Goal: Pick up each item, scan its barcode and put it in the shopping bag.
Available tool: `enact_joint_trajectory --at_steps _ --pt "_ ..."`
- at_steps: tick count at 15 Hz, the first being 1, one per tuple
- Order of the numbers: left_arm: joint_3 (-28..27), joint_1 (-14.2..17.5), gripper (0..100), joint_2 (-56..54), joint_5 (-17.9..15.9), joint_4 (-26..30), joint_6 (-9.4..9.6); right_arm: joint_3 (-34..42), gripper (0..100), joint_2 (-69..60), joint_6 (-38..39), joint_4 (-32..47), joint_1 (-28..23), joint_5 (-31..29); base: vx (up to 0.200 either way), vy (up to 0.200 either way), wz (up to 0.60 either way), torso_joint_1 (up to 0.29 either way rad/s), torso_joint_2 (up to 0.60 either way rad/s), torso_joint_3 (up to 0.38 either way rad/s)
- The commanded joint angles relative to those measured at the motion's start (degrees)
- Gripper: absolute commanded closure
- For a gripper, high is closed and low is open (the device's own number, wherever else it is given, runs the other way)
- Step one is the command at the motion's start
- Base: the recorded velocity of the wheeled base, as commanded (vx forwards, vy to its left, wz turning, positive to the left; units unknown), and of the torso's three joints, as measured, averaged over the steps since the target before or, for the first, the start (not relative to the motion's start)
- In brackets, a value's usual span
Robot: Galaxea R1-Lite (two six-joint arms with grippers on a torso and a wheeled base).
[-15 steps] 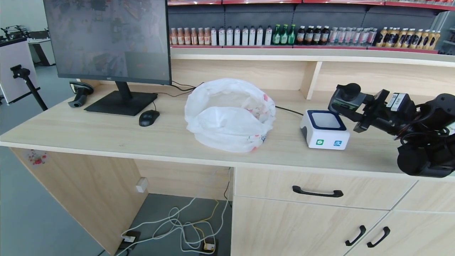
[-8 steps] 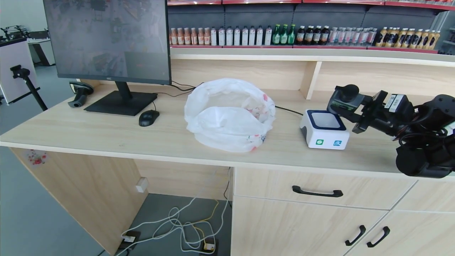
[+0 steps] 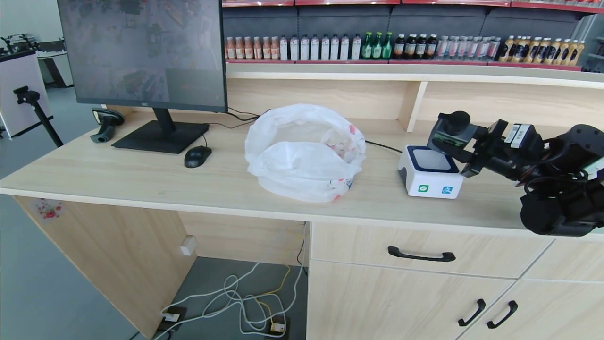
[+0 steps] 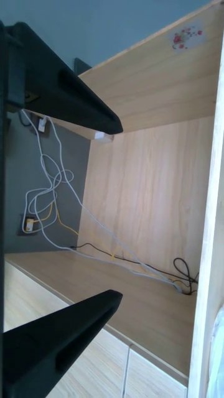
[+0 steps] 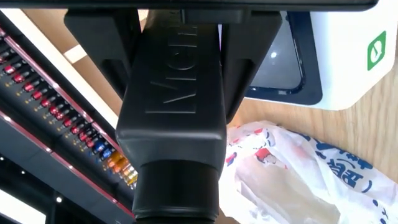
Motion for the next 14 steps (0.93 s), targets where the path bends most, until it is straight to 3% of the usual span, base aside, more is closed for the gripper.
enact_joint_trajectory --at_steps 1,6,10,11,12,13,14 --pt "0.0 -0.01 0 -0.02 0.0 0.07 -0.01 3.18 100 -2.63 0.28 -0.08 0.7 -1.49 0.0 0.0 0.0 0.0 0.0 0.0" --pt "0.0 -0.01 0 -0.02 0.0 0.33 -0.01 13.37 100 -11.68 6.17 -0.08 0.96 -12.22 0.0 0.0 0.0 0.0 0.0 0.0" --pt "0.0 -0.01 0 -0.02 0.0 0.33 -0.1 17.24 100 -17.48 14.16 -0.08 3.68 -26.19 0.0 0.0 0.0 0.0 0.0 0.0" --pt "0.0 -0.01 0 -0.02 0.0 0.33 -0.1 21.28 100 -19.5 16.98 -0.08 4.83 -33.49 0.0 0.0 0.0 0.0 0.0 0.0" --pt "0.0 -0.01 0 -0.02 0.0 0.33 -0.1 21.28 100 -19.5 16.98 -0.08 4.83 -33.49 0.0 0.0 0.0 0.0 0.0 0.0" --pt "0.0 -0.01 0 -0.02 0.0 0.33 -0.01 30.07 100 -22.67 21.37 -0.08 5.88 -40.52 0.0 0.0 0.0 0.0 0.0 0.0" --pt "0.0 -0.01 0 -0.02 0.0 0.33 -0.1 33.77 100 -24.16 23.39 -0.08 6.23 -43.86 0.0 0.0 0.0 0.0 0.0 0.0"
